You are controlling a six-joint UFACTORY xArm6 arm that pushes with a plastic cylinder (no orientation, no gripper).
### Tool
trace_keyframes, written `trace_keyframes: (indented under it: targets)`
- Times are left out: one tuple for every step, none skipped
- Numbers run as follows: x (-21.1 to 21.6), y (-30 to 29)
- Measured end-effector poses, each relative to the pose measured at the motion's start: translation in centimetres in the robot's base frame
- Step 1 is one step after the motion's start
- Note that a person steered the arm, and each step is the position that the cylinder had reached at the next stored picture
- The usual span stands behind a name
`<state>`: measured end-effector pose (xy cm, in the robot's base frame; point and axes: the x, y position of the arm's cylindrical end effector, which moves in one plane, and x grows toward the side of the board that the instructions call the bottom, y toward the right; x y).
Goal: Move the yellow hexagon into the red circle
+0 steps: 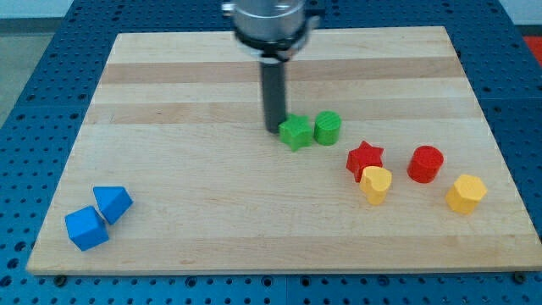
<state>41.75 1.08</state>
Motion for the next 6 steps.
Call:
trace_keyframes:
  targets:
    - [0.9, -1.7]
    - [7.2, -4.4]
    - [15.5, -1.3]
    - [19.9, 6.5]
    - [20.1, 14.3]
    - [19.0, 24.9]
